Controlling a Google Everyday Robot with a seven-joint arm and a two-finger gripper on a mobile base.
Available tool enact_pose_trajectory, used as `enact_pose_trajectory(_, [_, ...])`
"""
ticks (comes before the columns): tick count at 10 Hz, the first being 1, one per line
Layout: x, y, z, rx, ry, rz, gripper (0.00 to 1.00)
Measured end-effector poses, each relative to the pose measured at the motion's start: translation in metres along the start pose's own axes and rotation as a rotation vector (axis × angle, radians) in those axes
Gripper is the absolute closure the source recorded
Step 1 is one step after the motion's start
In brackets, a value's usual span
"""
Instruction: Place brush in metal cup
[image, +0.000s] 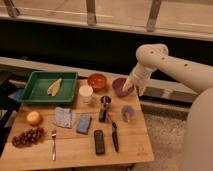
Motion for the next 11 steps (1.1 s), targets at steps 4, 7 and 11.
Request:
enact_pose_trajectory(4, [0.0,0.0,0.0,0.0,0.0,0.0,0.35])
enact_pose_trajectory(7, [-0.001,0.0,0.0,0.0,-0.001,-0.001,0.35])
enact_pose_trajectory(11, [0.001,0.032,-0.01,0.034,-0.033,-0.172,0.35])
